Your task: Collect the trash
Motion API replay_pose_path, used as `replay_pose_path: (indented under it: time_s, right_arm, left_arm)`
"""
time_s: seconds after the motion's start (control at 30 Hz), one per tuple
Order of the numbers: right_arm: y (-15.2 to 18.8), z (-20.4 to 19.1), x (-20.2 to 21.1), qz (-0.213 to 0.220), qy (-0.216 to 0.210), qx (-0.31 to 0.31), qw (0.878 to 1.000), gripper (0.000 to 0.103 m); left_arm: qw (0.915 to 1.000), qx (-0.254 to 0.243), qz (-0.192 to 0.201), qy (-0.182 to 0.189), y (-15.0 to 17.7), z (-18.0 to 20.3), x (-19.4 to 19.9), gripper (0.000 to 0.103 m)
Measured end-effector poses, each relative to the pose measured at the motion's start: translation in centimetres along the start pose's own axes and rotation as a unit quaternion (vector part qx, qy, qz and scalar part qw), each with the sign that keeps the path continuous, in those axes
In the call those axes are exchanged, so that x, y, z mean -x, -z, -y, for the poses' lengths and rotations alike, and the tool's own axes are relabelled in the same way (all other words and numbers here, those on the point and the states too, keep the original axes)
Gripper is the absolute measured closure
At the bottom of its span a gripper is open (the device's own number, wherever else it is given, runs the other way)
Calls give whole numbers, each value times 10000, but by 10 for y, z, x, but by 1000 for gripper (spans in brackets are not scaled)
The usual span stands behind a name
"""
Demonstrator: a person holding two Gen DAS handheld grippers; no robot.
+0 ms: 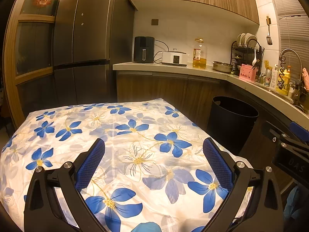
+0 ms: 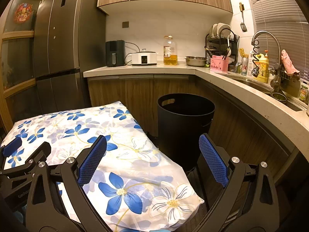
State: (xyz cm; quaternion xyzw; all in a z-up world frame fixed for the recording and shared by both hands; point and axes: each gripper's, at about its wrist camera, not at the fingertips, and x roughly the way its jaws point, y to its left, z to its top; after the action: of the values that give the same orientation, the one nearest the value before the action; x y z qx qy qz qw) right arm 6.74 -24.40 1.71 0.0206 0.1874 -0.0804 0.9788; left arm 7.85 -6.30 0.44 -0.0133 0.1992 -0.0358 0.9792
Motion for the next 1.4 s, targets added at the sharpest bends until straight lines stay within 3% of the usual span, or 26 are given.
replay_pose_path:
  time_s: [1.4]
  right_arm:
    - [2,-1,1,-18,0,-11,10000,8]
  left_arm:
    - [10000,45,59,-29,-4,0,3,6]
